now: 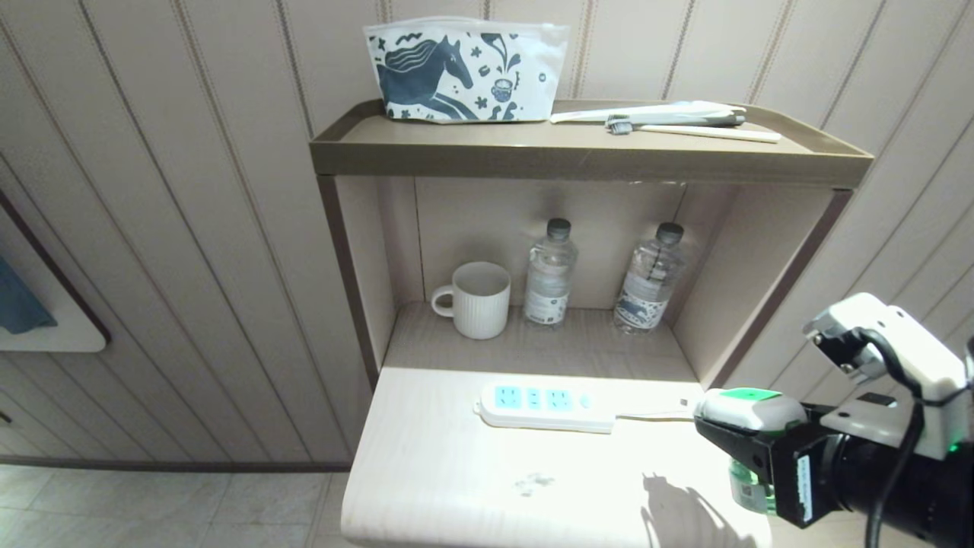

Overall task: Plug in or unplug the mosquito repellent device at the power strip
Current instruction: Place the mosquito repellent liquid on the table

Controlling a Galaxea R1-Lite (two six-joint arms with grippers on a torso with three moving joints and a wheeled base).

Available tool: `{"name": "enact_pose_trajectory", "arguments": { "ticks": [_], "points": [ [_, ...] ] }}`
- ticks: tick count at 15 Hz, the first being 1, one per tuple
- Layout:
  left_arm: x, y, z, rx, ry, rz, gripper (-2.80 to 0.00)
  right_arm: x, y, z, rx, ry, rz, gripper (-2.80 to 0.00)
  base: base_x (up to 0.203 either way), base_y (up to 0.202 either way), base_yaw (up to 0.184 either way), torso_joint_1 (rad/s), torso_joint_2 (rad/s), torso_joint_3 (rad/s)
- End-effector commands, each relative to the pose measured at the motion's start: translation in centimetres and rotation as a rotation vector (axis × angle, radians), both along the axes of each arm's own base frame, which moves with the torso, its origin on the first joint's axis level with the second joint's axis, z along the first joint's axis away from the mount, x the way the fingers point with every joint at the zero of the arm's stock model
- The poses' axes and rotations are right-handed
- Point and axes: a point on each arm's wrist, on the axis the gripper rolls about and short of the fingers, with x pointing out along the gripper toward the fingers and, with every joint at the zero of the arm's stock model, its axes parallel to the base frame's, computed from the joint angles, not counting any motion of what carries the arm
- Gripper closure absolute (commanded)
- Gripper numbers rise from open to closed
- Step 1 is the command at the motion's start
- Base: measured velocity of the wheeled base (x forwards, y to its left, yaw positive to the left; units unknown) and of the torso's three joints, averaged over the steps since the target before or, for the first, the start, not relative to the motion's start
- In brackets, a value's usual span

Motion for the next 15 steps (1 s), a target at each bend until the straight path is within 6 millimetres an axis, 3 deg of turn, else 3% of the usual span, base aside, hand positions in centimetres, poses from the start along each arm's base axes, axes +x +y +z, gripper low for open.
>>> {"name": "enact_pose_trajectory", "arguments": {
  "ticks": [1,9,12,15],
  "points": [
    [0.0,0.0,0.0,0.0,0.001,0.0,0.0,0.0,0.0,0.1,0.003,-0.004,0.0,0.0,0.0,0.0,0.0,-0.233,0.53,0.293],
    [0.0,0.0,0.0,0.0,0.001,0.0,0.0,-0.8,-0.4,1.0,0.019,-0.051,0.018,0.0,0.0,0.0,0.0,-0.212,0.5,0.282],
    [0.0,0.0,0.0,0.0,0.0,0.0,0.0,-1.3,-0.9,1.4,0.049,-0.081,0.024,0.0,0.0,0.0,0.0,-0.061,0.14,0.086],
    [0.0,0.0,0.0,0.0,0.0,0.0,0.0,-2.3,-1.9,2.4,0.162,-0.234,-0.021,0.0,0.0,0.0,0.0,-0.007,0.02,0.016]
  ]
}}
